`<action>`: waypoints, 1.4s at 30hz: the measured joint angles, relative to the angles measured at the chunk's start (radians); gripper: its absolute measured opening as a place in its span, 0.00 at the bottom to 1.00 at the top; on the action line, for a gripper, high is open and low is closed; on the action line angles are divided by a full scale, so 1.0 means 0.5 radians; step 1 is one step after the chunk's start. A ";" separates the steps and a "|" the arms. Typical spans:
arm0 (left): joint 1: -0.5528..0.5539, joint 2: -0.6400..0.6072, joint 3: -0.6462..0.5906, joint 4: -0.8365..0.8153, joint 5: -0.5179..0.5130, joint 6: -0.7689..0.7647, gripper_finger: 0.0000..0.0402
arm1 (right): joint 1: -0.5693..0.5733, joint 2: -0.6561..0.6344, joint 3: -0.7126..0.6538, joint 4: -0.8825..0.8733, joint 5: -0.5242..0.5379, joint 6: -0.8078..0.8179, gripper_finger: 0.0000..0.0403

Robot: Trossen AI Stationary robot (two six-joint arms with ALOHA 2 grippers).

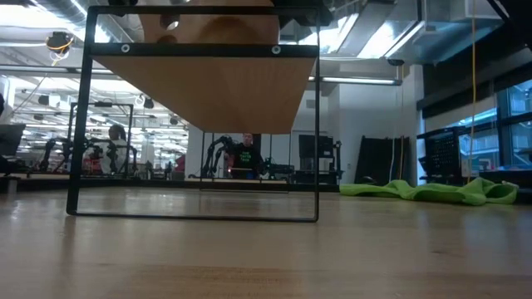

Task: Stack small to large cups/mugs on shelf
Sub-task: Put the brown mug on the shelf

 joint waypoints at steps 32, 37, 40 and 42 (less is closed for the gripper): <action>0.001 0.000 0.000 -0.076 -0.013 0.060 0.16 | -0.054 0.000 -0.001 0.019 0.057 -0.169 0.13; 0.021 0.000 0.000 -0.074 -0.032 0.064 0.16 | -0.056 0.000 -0.001 0.020 0.086 -0.173 0.16; 0.022 0.000 0.001 -0.074 -0.033 0.064 0.16 | -0.057 0.000 -0.001 0.020 0.140 -0.170 0.16; 0.022 0.000 0.000 -0.073 -0.033 0.064 0.16 | -0.063 0.000 -0.001 0.020 0.140 -0.165 0.16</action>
